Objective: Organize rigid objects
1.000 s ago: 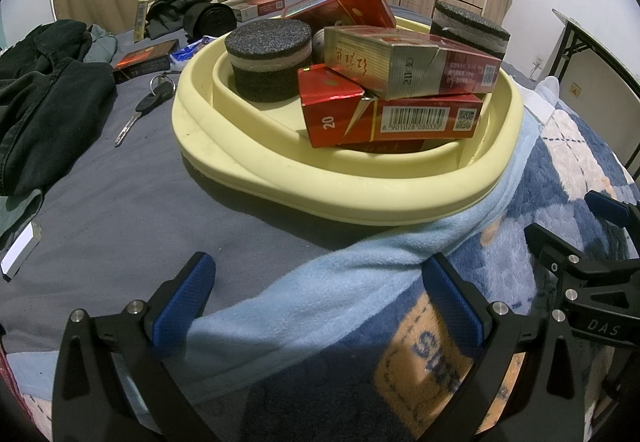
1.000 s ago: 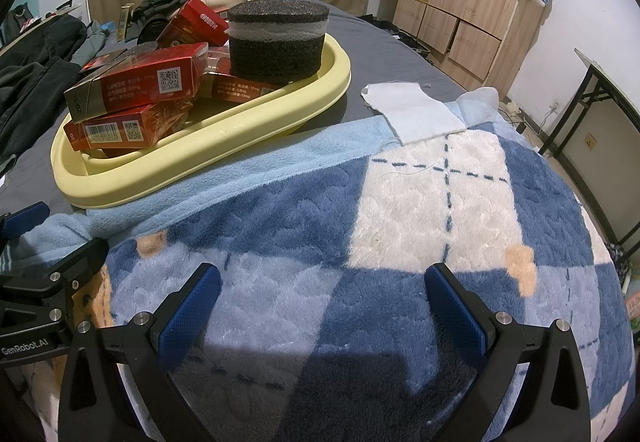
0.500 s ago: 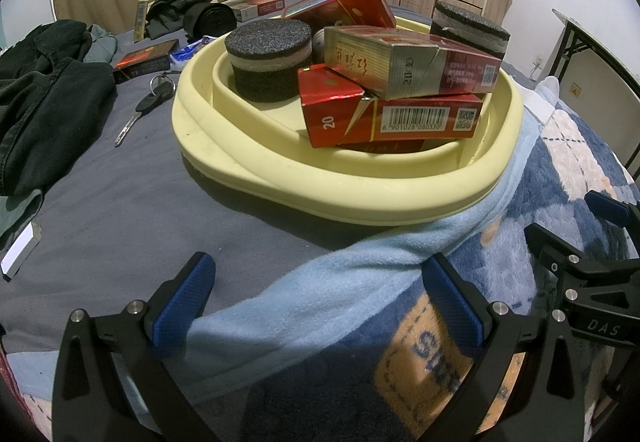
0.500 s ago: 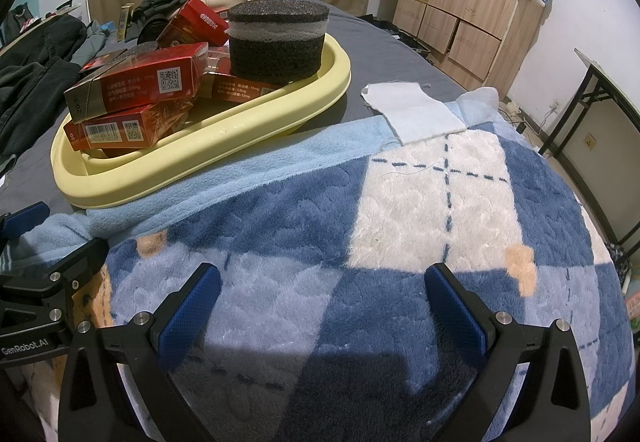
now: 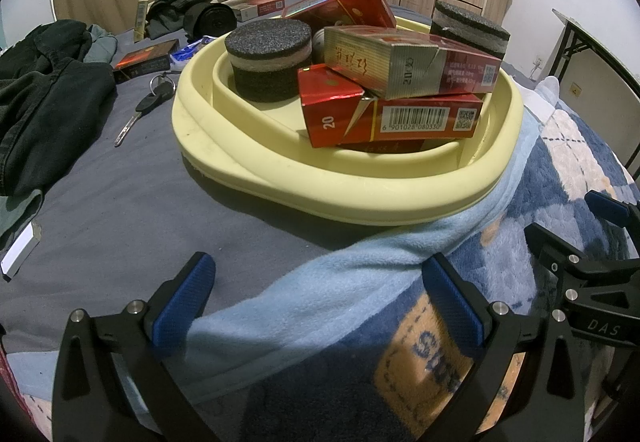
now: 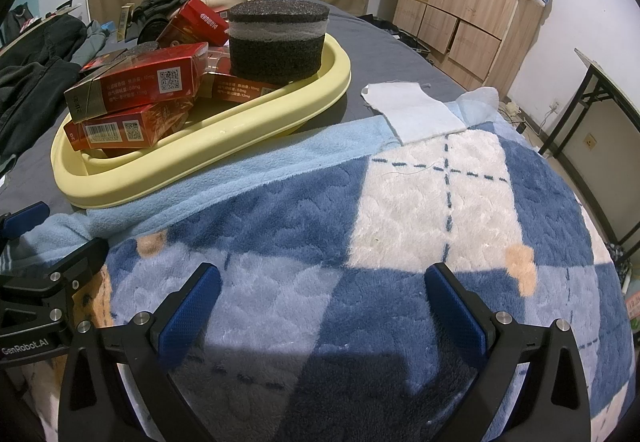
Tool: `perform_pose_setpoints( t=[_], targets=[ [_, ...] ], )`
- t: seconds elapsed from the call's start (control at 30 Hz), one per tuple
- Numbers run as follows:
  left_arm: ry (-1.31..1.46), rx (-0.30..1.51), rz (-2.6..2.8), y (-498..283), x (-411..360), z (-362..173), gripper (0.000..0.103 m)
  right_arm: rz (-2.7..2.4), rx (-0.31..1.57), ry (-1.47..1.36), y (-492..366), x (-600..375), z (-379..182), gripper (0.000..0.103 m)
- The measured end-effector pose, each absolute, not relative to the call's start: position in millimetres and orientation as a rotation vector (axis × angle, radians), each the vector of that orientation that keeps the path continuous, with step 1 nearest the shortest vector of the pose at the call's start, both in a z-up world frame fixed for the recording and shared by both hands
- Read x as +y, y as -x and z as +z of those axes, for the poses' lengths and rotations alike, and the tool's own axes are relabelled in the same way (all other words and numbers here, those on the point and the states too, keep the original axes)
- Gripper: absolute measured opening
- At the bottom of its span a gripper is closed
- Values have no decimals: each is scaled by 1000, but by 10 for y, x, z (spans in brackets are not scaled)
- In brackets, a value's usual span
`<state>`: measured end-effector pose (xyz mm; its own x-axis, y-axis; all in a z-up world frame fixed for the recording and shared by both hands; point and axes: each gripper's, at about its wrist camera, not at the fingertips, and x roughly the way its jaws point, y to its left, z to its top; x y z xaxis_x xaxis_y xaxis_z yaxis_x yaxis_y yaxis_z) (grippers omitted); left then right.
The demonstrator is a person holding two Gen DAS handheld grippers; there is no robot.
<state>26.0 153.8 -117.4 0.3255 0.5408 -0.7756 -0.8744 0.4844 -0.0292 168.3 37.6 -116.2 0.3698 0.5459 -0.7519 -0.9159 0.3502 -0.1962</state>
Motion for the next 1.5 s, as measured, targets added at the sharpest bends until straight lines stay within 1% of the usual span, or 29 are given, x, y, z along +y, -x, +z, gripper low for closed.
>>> perform_pose_setpoints(
  t=[1.5],
  targets=[
    [495, 785, 979, -255, 1533, -1172, 103, 1036, 643, 678, -1678, 375, -1162, 103]
  ],
)
